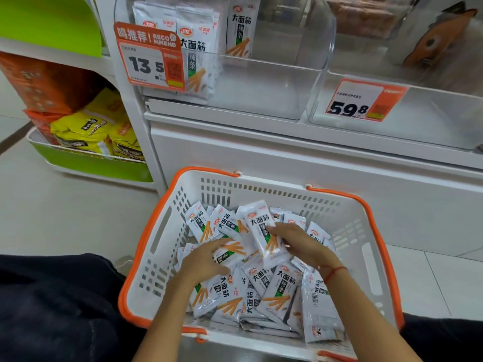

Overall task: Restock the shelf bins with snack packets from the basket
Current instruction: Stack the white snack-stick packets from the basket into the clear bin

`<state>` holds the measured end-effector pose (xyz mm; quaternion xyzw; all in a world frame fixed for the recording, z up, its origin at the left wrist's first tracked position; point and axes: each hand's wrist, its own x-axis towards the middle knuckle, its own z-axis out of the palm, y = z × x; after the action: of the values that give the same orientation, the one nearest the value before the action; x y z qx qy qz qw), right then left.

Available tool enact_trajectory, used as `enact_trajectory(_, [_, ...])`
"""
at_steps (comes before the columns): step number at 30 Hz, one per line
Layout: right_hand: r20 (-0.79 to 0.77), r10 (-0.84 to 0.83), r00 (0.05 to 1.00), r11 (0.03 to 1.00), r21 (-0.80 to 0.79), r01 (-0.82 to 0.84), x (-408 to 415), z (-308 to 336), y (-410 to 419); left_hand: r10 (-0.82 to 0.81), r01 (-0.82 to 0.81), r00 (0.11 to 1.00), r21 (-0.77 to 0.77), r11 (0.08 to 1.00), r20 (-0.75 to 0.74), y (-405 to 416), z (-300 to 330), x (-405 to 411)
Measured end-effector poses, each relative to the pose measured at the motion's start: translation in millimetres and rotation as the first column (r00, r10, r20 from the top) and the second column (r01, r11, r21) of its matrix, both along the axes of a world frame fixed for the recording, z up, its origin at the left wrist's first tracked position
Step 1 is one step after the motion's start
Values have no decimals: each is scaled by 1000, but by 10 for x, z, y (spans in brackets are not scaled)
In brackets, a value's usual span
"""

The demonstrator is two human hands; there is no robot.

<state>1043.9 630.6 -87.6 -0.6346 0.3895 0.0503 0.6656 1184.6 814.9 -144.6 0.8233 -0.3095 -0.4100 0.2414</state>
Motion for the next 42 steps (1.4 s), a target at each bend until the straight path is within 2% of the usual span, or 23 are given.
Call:
enact_trajectory(2, [37, 89, 995, 994, -73, -86, 27, 95, -5, -72, 73, 997, -88, 993, 20, -81, 26, 5])
enact_trajectory(6, [-24, 177, 984, 971, -158, -179, 69, 43, 34, -70, 91, 992, -214, 973, 102, -137, 30, -80])
enact_trajectory(9, [-34, 88, 996, 986, -137, -91, 62, -90, 63, 19, 11, 996, -328, 945, 86, -154, 43, -120])
enact_trajectory(12, [35, -143, 989, 990, 3, 143, 35, -148, 87, 200, -130, 971, -411, 903, 132, -214, 138, -175])
enact_trajectory(14, [45, -324, 945, 942, 102, 319, 47, -180, 108, 420, -397, 907, -363, 843, -15, -273, 303, -201])
enact_trajectory(15, [36, -394, 918, 911, 148, 386, 62, -228, 113, 479, -508, 861, -279, 815, -170, -276, 394, -197])
enact_trajectory(17, [-6, -479, 878, 854, 229, 467, 108, -273, 148, 492, -603, 702, -63, 795, -515, -300, 530, -219])
enact_trajectory(18, [-37, -479, 877, 844, 258, 471, 141, -269, 181, 486, -608, 633, 0, 794, -602, -327, 544, -246])
enact_trajectory(19, [-57, -451, 891, 852, 270, 449, 174, -276, 217, 475, -624, 599, -3, 782, -645, -331, 512, -265])
enact_trajectory(20, [-75, -431, 899, 859, 272, 434, 209, -251, 269, 486, -654, 604, -44, 755, -632, -328, 469, -279])
enact_trajectory(22, [-76, -356, 932, 912, 190, 364, 260, -257, 333, 539, -719, 591, -90, 689, -600, -319, 309, -228])
enact_trajectory(23, [-61, -304, 951, 947, 92, 309, 280, -287, 344, 539, -726, 593, -106, 680, -598, -320, 247, -190])
enact_trajectory(25, [-2, -204, 979, 970, -134, 202, 313, -332, 362, 517, -681, 657, -139, 718, -548, -326, 177, -107])
enact_trajectory(28, [63, -236, 970, 911, -334, 243, 377, -340, 350, 484, -599, 729, -110, 793, -484, -386, -109, 7])
enact_trajectory(31, [99, -270, 958, 882, -374, 287, 455, -341, 370, 489, -607, 718, -102, 788, -495, -415, 56, 11])
enact_trajectory(35, [119, -341, 933, 863, -354, 360, 571, -343, 503, 532, -687, 624, -77, 722, -573, -425, 257, -52])
enact_trajectory(39, [166, -327, 930, 748, -557, 362, 691, -340, 688, 501, -641, 700, -136, 756, -509, -370, 221, -55])
enact_trajectory(42, [166, -280, 946, 748, -580, 323, 774, -388, 657, 594, -701, 681, -146, 698, -429, -309, 186, 29])
